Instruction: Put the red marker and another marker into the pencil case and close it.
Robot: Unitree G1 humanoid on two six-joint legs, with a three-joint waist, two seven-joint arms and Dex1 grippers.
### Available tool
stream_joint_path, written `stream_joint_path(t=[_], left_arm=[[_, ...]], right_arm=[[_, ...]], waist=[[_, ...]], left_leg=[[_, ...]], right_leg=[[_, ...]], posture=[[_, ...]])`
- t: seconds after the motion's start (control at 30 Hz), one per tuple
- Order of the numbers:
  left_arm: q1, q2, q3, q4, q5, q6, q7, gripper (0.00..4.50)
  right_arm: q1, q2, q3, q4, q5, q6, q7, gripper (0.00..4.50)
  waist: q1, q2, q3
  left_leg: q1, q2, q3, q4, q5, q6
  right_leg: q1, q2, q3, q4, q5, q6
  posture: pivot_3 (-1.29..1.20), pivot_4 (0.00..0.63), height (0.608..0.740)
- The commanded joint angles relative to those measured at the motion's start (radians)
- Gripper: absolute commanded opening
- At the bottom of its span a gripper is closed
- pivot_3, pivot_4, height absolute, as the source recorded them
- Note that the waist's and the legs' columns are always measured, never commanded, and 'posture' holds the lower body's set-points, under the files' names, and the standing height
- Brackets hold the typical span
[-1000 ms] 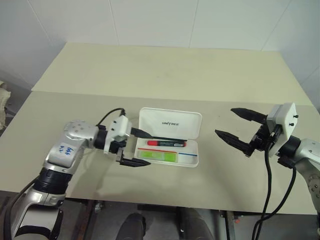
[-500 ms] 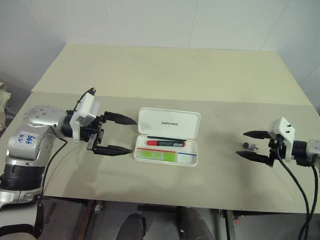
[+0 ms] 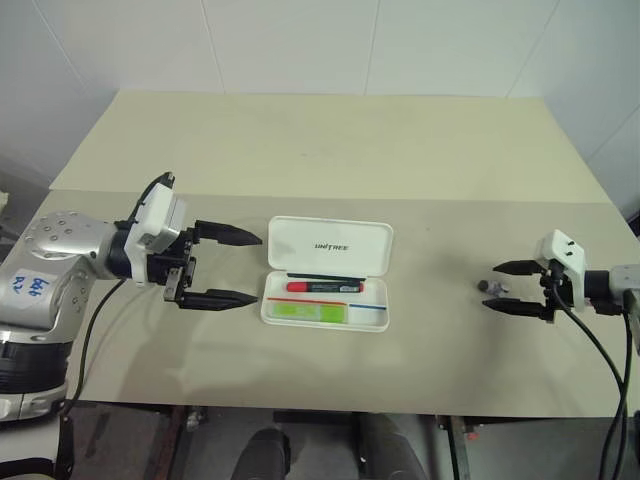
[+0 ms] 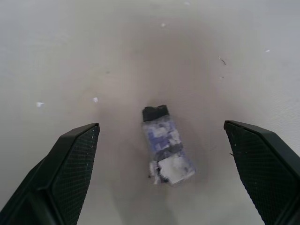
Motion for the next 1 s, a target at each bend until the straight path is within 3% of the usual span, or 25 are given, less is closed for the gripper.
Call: stream_joint_path(t=[0.03,0.13,0.53,0.83,1.0], left_arm=[[0.001,0.026,0.033,-0.042,-0.025,0.006,0.011,4.47],[-0.004,0.035,0.039,-0.049,-0.026,0.011,0.015,4.47],[-0.022,0.061,0.038,-0.03,-0.021,-0.005,0.004,4.5],[-0.004,0.035,0.011,-0.004,0.005,-0.061,-0.002,4.5],[0.055,0.008,0.006,0.013,0.02,-0.118,-0.005,4.5]], right_arm=[[-0.049,0.022,0.005,0.063,-0.023,-0.035,0.01,4.5],[-0.072,0.046,0.019,0.13,-0.046,-0.042,0.032,4.5],[-0.098,0.053,0.018,0.201,-0.071,-0.068,0.088,0.36],[-0.103,0.063,-0.016,0.107,-0.045,-0.097,0.038,0.36],[-0.041,0.081,-0.058,-0.302,0.091,0.106,0.025,0.36]], waist=[[-0.002,0.0,0.0],[-0.006,0.0,0.0],[-0.018,0.0,0.0],[-0.021,0.0,0.0],[-0.024,0.002,0.001]], left_leg=[[0.0,0.0,0.0,0.0,0.0,0.0],[0.0,0.0,0.0,0.001,0.0,0.0],[0.001,0.0,0.0,0.0,0.0,0.0],[0.001,0.0,0.0,0.0,0.0,0.0],[0.0,0.0,0.001,0.0,0.0,-0.001]], right_leg=[[0.0,0.0,0.0,0.0,0.0,0.0],[0.0,0.0,0.0,0.0,0.0,0.0],[0.0,0.0,0.0,0.0,0.0,0.0],[0.0,0.0,0.0,0.001,0.0,0.0],[-0.002,0.0,0.002,0.003,0.0,0.0]], posture=[[0.0,0.15,0.74],[0.0,0.15,0.74],[0.0,0.15,0.74],[0.0,0.15,0.74],[0.0,0.15,0.74]])
